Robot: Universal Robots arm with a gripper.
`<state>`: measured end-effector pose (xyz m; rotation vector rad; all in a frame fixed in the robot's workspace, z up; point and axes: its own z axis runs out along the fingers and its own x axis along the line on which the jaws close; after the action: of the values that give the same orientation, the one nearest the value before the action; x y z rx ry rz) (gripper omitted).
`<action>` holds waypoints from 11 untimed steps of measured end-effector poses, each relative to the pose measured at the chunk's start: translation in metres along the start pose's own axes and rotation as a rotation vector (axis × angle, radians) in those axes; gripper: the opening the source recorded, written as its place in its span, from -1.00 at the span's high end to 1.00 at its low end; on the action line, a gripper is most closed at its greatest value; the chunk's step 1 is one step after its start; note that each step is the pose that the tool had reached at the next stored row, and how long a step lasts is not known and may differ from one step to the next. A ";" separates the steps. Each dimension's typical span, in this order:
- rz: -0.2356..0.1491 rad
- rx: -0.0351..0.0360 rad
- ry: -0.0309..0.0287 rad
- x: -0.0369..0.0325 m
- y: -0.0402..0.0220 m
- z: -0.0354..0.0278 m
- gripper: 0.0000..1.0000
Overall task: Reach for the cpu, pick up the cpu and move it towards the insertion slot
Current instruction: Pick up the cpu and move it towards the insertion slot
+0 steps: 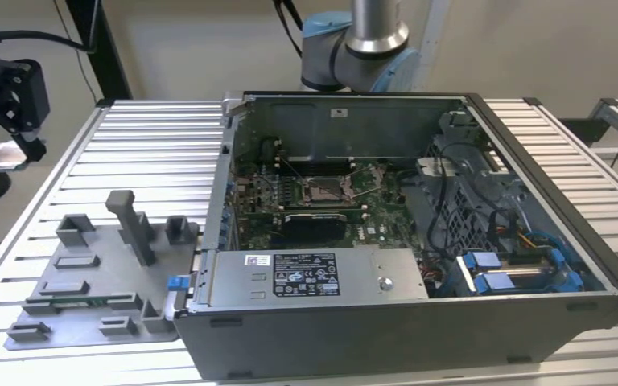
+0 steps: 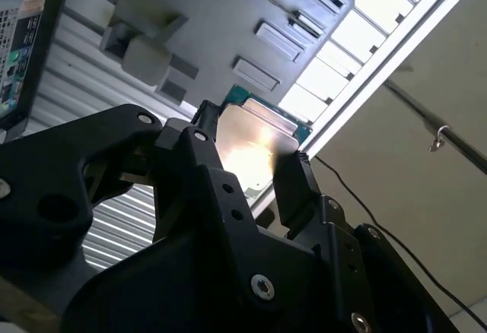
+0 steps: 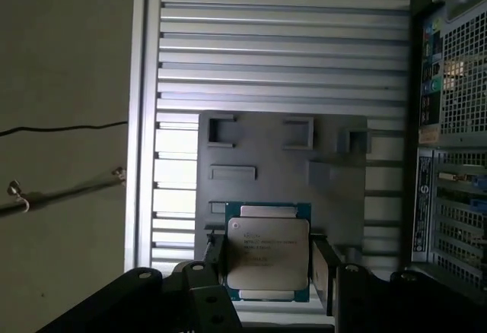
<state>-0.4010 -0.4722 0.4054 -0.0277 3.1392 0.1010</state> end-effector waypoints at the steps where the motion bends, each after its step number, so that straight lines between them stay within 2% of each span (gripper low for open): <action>1: 0.000 0.0001 0.0001 -0.0012 0.0000 -0.0001 1.00; 11: 0.000 0.0000 0.0001 -0.0140 -0.0003 0.0000 1.00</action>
<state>-0.3870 -0.4723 0.4055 -0.0278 3.1392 0.1009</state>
